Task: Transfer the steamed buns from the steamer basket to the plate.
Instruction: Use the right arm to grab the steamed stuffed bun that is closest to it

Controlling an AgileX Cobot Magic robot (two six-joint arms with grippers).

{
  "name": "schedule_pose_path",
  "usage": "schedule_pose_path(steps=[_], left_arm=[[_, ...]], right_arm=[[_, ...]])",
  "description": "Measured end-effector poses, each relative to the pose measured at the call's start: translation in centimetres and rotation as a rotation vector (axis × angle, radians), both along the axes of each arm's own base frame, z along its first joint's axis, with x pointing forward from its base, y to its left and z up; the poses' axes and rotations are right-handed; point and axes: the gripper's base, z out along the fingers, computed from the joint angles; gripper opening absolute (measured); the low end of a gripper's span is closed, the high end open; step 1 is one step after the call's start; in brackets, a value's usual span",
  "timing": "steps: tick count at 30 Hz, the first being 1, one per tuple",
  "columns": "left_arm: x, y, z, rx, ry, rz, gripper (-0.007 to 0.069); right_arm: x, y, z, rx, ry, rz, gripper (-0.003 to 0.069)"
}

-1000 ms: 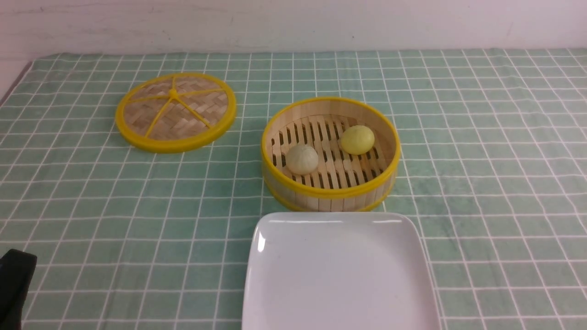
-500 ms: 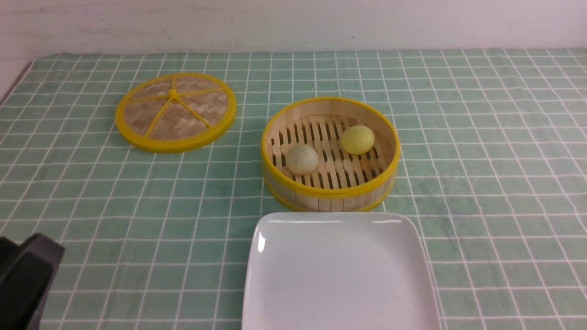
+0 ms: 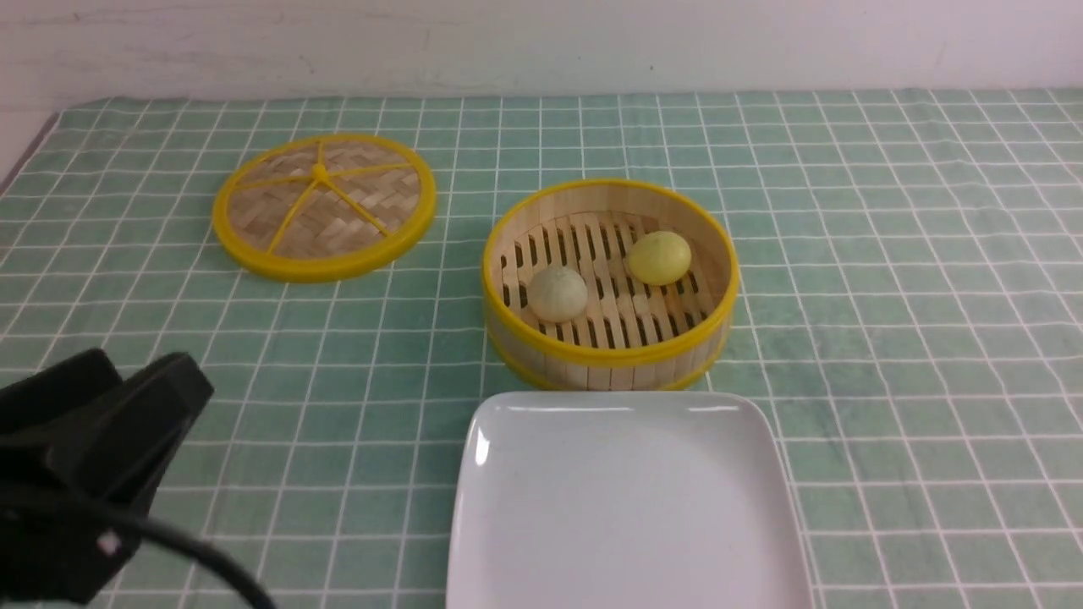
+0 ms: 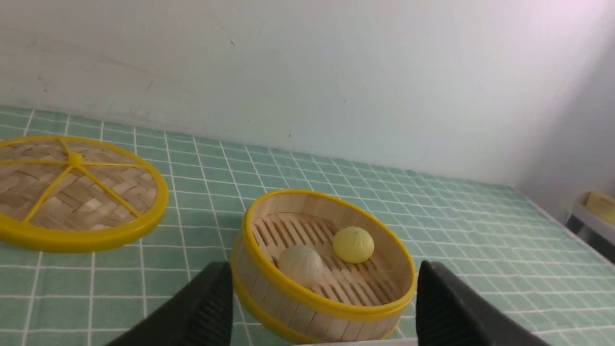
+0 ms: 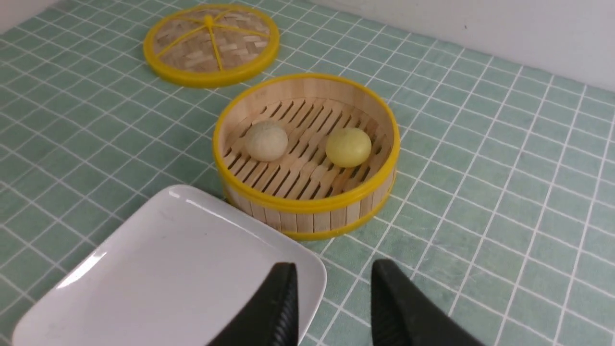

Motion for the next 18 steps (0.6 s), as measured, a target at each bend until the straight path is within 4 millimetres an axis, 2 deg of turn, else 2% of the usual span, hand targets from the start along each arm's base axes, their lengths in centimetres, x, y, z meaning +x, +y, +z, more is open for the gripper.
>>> schedule_pose_path(steps=[3,5,6,8,11,15,18], left_arm=[[2.0,0.1,1.1,0.054,0.028,-0.005,0.0512],[2.9,0.1,1.8,0.065,0.036,-0.007,0.0512],[2.9,0.1,1.9,0.066,0.037,-0.008,0.0512],[4.0,0.1,3.0,0.077,0.038,-0.016,0.0512],[5.0,-0.1,4.1,0.109,0.033,-0.048,0.0512],[6.9,-0.5,5.1,0.153,0.057,-0.117,0.0512],[8.1,-0.6,5.0,0.172,0.091,-0.144,0.0512]], right_arm=[[3.3,-0.1,1.6,-0.008,0.052,0.038,0.0240],[5.1,-0.2,1.8,-0.012,0.092,0.056,0.0240],[5.5,-0.3,1.6,-0.014,0.106,0.060,0.0240],[8.3,-0.4,1.4,-0.019,0.162,0.084,0.0240],[11.3,-0.5,0.3,-0.023,0.218,0.135,0.0240],[14.6,-0.4,-1.0,-0.043,0.264,0.218,0.0240],[16.2,0.3,-1.1,-0.051,0.280,0.270,0.0240]])
